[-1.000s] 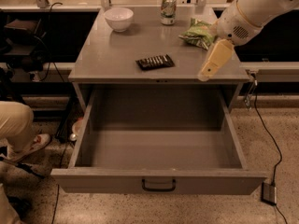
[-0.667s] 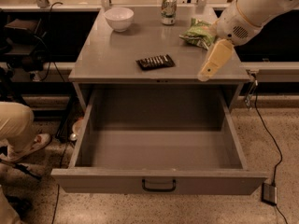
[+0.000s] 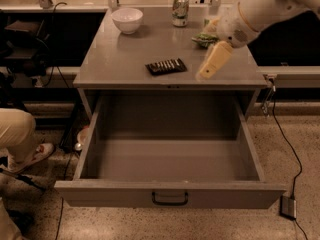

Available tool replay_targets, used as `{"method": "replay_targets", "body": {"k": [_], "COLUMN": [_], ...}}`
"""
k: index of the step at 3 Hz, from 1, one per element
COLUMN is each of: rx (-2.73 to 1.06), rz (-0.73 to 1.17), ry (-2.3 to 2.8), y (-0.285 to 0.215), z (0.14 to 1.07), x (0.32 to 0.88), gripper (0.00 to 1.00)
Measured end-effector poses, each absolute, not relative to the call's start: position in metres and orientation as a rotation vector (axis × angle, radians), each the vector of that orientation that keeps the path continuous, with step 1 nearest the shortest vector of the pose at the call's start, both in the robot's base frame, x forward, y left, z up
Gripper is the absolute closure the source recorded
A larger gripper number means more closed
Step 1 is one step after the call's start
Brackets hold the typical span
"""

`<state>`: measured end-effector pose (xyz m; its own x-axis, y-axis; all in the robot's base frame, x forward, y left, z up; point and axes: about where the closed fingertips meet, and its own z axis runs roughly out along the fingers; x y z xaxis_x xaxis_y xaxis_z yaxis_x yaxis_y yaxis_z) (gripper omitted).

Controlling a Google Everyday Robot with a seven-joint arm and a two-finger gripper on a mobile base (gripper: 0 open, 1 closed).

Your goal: Place rxbar chocolate into top drawer

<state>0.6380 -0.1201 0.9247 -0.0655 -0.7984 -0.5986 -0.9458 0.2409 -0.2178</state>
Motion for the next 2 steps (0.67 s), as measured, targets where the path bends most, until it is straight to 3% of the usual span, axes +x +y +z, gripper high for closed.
{"method": "replay_targets", "body": {"k": [2], "rx": [-1.751], "rz": [0.256], "ry": [1.739], "y": [-0.065], "z": [0.925], "x": [0.688], "gripper": [0.0]}}
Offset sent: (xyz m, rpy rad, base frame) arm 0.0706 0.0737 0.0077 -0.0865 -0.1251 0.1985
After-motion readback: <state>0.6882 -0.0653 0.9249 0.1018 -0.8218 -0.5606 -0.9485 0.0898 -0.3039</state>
